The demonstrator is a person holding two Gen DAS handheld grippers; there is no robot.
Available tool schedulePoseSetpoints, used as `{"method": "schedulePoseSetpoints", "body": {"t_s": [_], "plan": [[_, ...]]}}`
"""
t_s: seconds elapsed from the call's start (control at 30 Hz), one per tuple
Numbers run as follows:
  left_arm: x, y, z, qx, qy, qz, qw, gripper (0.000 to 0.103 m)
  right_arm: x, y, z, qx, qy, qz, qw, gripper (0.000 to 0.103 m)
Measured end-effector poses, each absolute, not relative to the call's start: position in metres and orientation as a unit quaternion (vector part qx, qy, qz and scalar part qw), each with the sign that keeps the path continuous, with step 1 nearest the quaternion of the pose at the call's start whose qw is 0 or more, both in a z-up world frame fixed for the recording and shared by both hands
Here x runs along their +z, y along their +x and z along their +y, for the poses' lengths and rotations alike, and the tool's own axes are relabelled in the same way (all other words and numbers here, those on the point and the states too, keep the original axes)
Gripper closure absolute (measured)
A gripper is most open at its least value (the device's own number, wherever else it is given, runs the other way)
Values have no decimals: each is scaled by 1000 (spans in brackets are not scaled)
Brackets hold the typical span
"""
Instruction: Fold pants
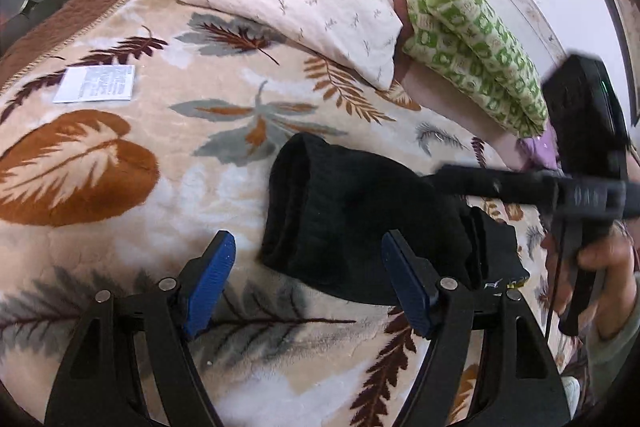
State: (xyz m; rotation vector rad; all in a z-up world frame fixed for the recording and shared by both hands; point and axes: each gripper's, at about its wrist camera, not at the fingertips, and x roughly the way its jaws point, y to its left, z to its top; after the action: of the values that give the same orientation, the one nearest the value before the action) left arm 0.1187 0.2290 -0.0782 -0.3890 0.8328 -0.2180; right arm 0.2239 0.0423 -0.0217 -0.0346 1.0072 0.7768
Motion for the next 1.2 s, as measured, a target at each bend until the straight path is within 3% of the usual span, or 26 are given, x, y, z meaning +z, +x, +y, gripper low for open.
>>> {"method": "schedulePoseSetpoints", "body": {"t_s": [0.37,0.43,0.57,0.67,0.73,0.8,0.9,1.0,1.2], "plan": [[-93,128,233,-138,-216,414,873,32,-26,258,110,335,-30,524,783,37],[-96,130,232,-150,-224,421,866,47,-28,261,122,324,-39,530,782,37],[-98,133,233,-151,-230,421,864,50,-32,262,141,313,-61,536,781,37],[-102,133,238,-148,-245,424,860,59,-42,264,155,300,-84,544,779,37],[-102,133,238,-145,-245,425,860,64,-53,265,163,286,-104,552,776,40],[-102,132,236,-143,-240,425,861,67,-62,264,169,270,-131,552,778,52],[-99,129,232,-147,-232,421,865,75,-66,261,170,266,-150,541,784,62],[-92,127,225,-149,-218,408,874,80,-64,259,165,274,-148,534,786,67],[-85,124,222,-150,-213,397,880,82,-50,258,155,291,-136,522,790,70]]}}
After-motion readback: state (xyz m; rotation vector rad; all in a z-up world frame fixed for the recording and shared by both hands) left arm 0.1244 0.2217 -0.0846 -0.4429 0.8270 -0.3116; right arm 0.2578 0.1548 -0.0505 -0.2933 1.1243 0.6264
